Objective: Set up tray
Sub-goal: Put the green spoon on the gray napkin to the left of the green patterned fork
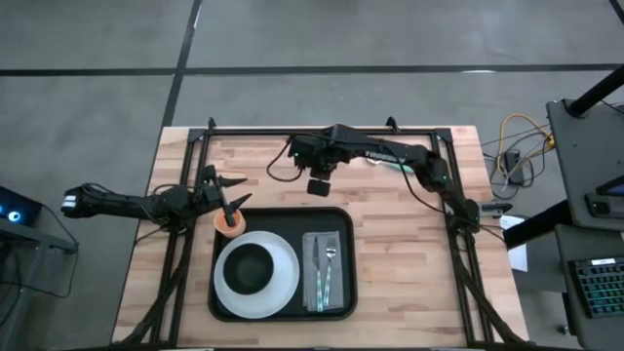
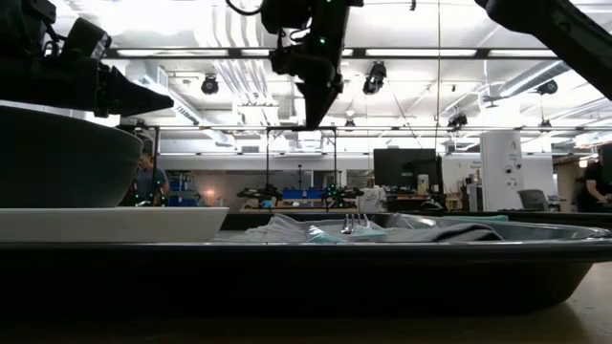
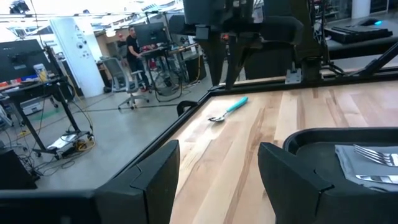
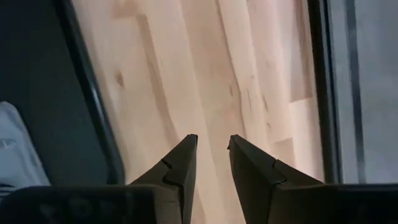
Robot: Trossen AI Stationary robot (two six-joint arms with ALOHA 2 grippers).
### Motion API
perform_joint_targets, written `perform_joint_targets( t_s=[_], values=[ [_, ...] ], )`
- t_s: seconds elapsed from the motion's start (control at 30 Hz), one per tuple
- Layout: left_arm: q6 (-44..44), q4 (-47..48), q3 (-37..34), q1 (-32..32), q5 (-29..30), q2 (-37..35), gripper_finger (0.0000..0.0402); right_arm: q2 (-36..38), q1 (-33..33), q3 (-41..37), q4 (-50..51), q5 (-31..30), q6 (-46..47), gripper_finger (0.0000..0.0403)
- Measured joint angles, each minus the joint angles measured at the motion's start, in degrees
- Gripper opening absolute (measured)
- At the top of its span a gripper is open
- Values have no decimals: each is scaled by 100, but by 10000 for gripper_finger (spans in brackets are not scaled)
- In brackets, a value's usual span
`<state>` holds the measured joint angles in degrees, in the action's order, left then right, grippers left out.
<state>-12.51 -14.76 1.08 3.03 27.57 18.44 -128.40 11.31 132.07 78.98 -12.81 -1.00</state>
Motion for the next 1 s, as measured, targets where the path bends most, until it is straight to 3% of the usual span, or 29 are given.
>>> perform_joint_targets(
  t_s=[0.2, 0.6, 1.0],
  values=[
    [1, -1, -5, 0, 0, 0, 198, 673, 315, -1374, -947, 952, -403, 91],
    [0, -1, -44, 0, 0, -7, 198, 3263, 768, -5099, -2768, 1030, -777, 83],
    [0, -1, -48, 0, 0, 0, 198, 4646, 1420, -6995, -3492, 1179, -916, 131]
  ],
)
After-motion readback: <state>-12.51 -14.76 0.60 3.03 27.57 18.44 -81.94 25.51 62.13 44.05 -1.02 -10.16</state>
